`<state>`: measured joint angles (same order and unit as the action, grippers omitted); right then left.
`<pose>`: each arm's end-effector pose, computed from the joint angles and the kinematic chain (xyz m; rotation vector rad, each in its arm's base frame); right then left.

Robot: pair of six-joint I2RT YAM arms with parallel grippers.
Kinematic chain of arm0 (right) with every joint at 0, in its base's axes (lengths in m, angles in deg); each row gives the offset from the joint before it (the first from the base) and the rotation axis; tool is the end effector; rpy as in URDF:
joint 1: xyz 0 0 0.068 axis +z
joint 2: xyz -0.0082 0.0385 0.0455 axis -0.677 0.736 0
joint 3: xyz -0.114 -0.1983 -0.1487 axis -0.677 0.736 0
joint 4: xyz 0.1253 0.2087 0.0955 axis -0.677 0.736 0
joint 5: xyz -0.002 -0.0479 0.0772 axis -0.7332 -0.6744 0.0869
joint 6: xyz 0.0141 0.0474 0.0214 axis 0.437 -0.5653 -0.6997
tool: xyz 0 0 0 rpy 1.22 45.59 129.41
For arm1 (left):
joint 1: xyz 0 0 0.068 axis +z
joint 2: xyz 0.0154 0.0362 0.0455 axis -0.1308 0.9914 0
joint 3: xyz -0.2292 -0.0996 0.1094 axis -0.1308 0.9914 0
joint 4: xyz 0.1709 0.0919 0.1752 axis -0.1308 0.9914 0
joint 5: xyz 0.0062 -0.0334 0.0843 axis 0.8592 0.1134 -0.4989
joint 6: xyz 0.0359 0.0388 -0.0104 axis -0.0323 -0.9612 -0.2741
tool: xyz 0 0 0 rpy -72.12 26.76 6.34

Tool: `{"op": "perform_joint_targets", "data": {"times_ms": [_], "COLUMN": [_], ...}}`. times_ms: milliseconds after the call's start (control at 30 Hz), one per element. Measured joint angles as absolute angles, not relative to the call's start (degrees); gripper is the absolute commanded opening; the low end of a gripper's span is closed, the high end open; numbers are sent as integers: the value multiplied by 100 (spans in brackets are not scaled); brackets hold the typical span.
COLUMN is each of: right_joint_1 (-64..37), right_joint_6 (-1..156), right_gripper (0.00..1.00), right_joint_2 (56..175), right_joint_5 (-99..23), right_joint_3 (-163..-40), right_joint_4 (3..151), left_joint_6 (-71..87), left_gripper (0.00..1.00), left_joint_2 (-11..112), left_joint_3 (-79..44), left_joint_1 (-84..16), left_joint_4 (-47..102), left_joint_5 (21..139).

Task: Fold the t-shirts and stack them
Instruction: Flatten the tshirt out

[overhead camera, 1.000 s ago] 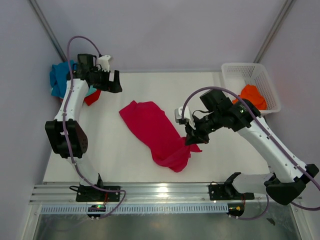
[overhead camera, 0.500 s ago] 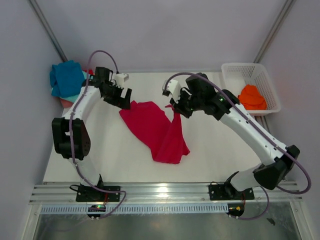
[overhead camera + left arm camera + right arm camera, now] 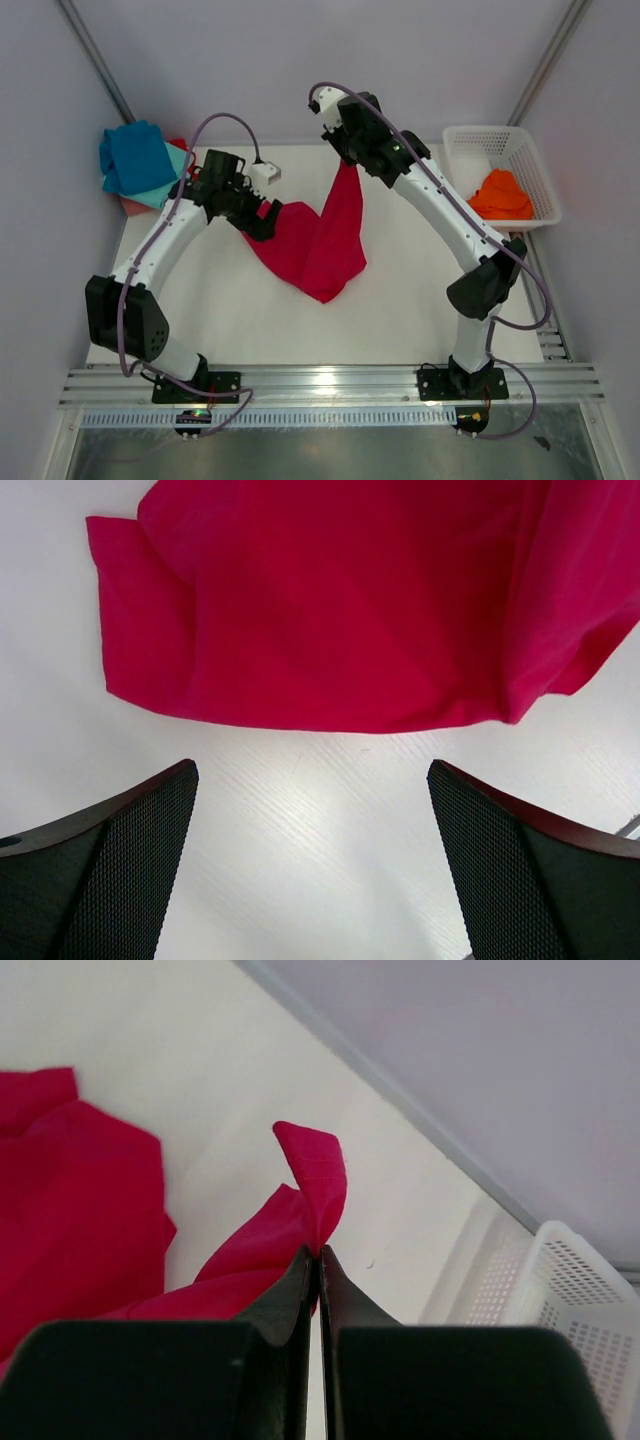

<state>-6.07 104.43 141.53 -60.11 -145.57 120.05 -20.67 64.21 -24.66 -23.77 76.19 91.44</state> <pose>0.3408 0.2413 0.4216 -0.8583 1.9097 -0.0995 0.3097 -0.1030 0.3083 0.8547 2.3616 -0.4321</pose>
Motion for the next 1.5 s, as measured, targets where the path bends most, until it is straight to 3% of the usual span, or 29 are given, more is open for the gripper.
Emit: {"op": "perform_joint_targets", "data": {"times_ms": [200, 600, 900, 1500], "right_joint_1": [-800, -1092, -1468, -1610], "right_joint_6": [10330, 10233, 10052, 10015], "right_gripper": [3, 3, 3, 3], "right_joint_2": [14398, 14735, 14953, 15170], "right_joint_5": [-6725, -7141, -7143, -7156], "right_joint_3": [-14852, -14913, -15031, -15031], "right_joint_4": [11730, 11470, 11468, 11478], "left_joint_6": [-2205, -2441, -2273, -2323], "left_gripper": [99, 99, 99, 99], "left_joint_2": [6145, 6368, 7153, 7830], "left_joint_3": [-1904, -1115, -1185, -1190], "left_joint_1": [-2683, -4829, -5024, -6610], "left_joint_4": [7490, 6970, 6703, 6290], "left_joint_5": [8657, 7391, 7195, 6213]}}
